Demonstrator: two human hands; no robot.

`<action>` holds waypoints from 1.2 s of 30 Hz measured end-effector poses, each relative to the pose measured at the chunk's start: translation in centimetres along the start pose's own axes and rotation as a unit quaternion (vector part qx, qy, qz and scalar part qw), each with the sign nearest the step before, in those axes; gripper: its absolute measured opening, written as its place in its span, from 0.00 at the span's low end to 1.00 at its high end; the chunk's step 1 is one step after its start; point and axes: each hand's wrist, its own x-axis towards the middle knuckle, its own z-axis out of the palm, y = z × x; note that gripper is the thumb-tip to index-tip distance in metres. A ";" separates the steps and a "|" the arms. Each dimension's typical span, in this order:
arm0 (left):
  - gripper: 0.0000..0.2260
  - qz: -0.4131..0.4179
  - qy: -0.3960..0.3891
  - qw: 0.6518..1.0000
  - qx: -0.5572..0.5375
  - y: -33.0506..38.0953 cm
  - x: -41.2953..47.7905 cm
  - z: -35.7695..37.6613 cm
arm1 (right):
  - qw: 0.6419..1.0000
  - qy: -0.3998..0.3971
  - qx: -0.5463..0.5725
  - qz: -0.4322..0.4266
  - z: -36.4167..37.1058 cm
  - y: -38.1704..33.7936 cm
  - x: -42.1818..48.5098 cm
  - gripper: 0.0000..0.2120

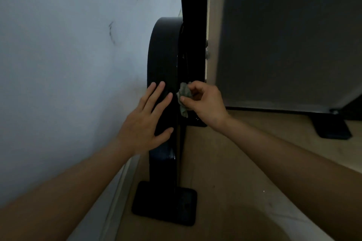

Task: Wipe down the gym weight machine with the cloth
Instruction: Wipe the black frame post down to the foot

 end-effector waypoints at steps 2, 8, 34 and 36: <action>0.40 0.008 -0.009 1.000 0.000 -0.2 -0.1 -0.1 | 1.000 -0.010 0.000 0.023 0.8 1.7 -1.6 0.06; 0.45 0.034 -0.036 0.999 0.011 -0.9 -0.2 -0.6 | 0.990 -0.041 0.058 0.120 3.0 5.8 -7.0 0.09; 0.43 0.033 -0.023 0.999 0.003 -0.8 -0.3 -0.4 | 0.993 0.000 0.068 0.097 2.2 3.5 -4.5 0.12; 0.43 0.028 -0.023 0.999 0.008 -0.7 -0.4 -0.4 | 0.990 -0.022 0.082 0.115 2.4 4.7 -5.7 0.11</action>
